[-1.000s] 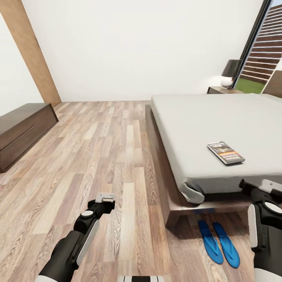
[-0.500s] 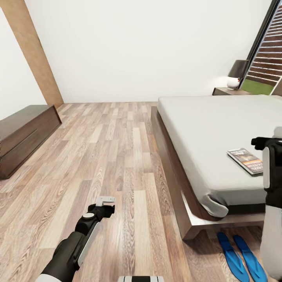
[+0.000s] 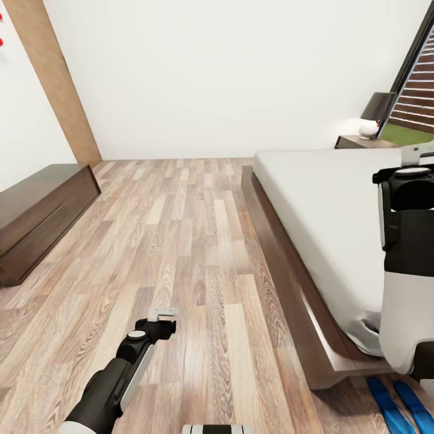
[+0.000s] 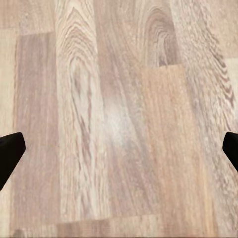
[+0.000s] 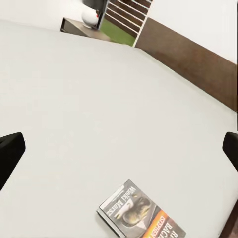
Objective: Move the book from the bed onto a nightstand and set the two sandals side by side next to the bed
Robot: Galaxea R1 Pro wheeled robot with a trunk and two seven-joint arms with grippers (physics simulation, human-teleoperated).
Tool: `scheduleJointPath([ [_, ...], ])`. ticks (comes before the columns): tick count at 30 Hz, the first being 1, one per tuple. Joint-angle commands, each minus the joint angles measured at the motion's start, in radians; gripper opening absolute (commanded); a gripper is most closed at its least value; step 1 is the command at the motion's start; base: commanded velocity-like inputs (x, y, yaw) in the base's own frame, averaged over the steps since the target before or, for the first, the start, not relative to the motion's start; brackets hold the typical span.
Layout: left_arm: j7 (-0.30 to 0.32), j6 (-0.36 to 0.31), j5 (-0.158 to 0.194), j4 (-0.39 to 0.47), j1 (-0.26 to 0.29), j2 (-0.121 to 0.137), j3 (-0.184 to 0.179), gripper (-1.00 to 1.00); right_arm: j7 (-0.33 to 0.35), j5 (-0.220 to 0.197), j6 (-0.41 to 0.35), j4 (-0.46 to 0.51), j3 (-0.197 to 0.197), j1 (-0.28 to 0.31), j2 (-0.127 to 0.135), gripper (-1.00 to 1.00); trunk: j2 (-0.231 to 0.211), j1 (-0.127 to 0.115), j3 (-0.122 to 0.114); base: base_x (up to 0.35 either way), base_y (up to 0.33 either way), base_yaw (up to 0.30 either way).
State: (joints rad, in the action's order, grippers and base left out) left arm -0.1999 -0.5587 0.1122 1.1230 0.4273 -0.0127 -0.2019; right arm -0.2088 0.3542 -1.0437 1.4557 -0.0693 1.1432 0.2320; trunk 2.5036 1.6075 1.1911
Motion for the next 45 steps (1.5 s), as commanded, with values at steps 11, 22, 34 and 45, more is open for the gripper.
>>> scheduleJointPath([
  [11,-0.009,0.002,0.009,-0.006,0.001,0.0,-0.002,1.0,-0.006,-0.011,-0.003,-0.082,-0.003,-0.017,-0.08,1.0,0.0,0.0,0.001,0.119,0.309,-0.138],
  [22,-0.009,0.002,0.01,-0.006,0.001,0.0,-0.002,1.0,-0.005,-0.042,-0.003,-0.065,-0.001,-0.074,-0.119,1.0,0.0,0.0,-0.001,0.13,0.31,-0.285],
  [34,-0.009,0.003,0.009,-0.005,0.001,0.0,-0.002,1.0,0.145,-0.103,0.002,0.082,0.054,-0.321,-0.123,1.0,0.0,0.0,-0.008,0.115,0.314,-0.284],
  [45,-0.01,0.008,0.006,-0.005,0.001,0.0,-0.004,1.0,0.326,-0.103,0.082,0.089,0.02,-0.45,-0.125,1.0,0.0,0.0,-0.018,0.008,0.262,-0.269],
])
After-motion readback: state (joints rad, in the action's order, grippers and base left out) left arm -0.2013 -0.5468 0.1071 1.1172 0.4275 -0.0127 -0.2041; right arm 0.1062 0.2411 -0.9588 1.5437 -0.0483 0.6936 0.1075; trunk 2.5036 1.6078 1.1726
